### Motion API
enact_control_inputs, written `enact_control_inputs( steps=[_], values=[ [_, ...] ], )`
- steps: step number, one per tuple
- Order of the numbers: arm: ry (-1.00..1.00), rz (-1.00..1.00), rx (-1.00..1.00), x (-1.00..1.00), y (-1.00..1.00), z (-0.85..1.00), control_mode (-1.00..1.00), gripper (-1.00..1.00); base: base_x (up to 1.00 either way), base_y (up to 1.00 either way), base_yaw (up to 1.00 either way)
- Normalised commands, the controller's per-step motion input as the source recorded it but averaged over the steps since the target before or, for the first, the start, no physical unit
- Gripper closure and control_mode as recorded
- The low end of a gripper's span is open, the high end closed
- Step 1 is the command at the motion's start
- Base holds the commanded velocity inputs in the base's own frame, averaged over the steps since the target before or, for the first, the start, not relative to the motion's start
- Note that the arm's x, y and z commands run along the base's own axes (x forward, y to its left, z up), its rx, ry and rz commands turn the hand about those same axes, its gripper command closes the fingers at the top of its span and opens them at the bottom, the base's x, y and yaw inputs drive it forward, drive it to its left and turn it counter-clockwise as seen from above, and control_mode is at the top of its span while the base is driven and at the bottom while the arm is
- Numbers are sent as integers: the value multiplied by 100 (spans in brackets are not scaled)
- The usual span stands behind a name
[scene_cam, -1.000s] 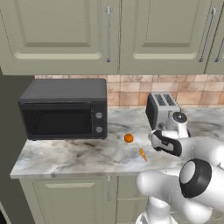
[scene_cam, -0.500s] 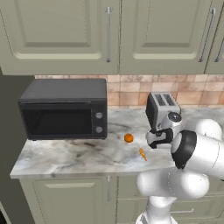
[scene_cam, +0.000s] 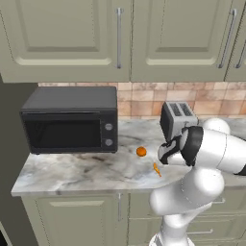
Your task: Open the fridge, remove the tangerine, avocado, and shrimp, and place them on any counter.
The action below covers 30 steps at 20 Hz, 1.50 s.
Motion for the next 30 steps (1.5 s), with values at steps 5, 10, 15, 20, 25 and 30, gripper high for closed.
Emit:
enact_control_inputs(
  steps=[5, 10, 15, 20, 25, 30],
  values=[
    [-9, 0, 1, -8, -4, 0, -100, -100, 0, 0, 0],
    [-9, 0, 0, -20, 0, 22, -100, -100, 0, 0, 0],
    [-6, 0, 0, -27, 0, 79, -100, -100, 0, 0, 0],
    [-1, 0, 0, -22, 0, 97, -100, -100, 0, 0, 0],
    [-1, 0, 0, -93, 8, 60, -100, -100, 0, 0, 0],
    [-2, 0, 0, -100, 26, 26, -100, -100, 0, 0, 0]
  ],
)
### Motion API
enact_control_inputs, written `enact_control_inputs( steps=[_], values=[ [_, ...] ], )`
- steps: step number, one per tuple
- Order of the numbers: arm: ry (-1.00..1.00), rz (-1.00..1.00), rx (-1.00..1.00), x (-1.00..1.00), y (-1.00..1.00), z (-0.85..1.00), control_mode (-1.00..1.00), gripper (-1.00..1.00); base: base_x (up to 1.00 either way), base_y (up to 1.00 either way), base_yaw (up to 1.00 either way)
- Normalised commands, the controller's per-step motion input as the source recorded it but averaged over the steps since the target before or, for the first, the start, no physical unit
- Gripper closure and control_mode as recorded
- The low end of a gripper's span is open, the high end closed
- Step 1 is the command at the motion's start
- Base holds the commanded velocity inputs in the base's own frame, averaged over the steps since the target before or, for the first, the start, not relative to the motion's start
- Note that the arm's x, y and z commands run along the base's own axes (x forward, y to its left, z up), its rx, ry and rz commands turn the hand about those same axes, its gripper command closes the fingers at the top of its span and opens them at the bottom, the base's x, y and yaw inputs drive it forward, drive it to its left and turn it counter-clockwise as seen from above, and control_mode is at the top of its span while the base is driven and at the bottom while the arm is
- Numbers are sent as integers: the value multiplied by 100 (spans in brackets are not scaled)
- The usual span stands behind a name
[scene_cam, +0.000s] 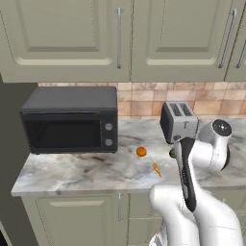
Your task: Open the fridge, remove the tangerine, avocado, and shrimp, and place them on any counter.
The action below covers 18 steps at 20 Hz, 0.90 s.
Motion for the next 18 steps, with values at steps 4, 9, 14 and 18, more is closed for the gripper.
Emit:
enact_control_inputs(
  steps=[4, 9, 14, 18],
  values=[
    [0, 1, 0, -100, 60, 18, -100, -100, 0, 0, 0],
    [4, 14, 0, -96, 100, 28, -100, -100, 0, 0, 0],
    [6, 20, 0, -82, 100, 25, -100, -100, 0, 0, 0],
    [4, 20, -4, -64, 100, 10, -100, -100, 0, 0, 0]
  ],
)
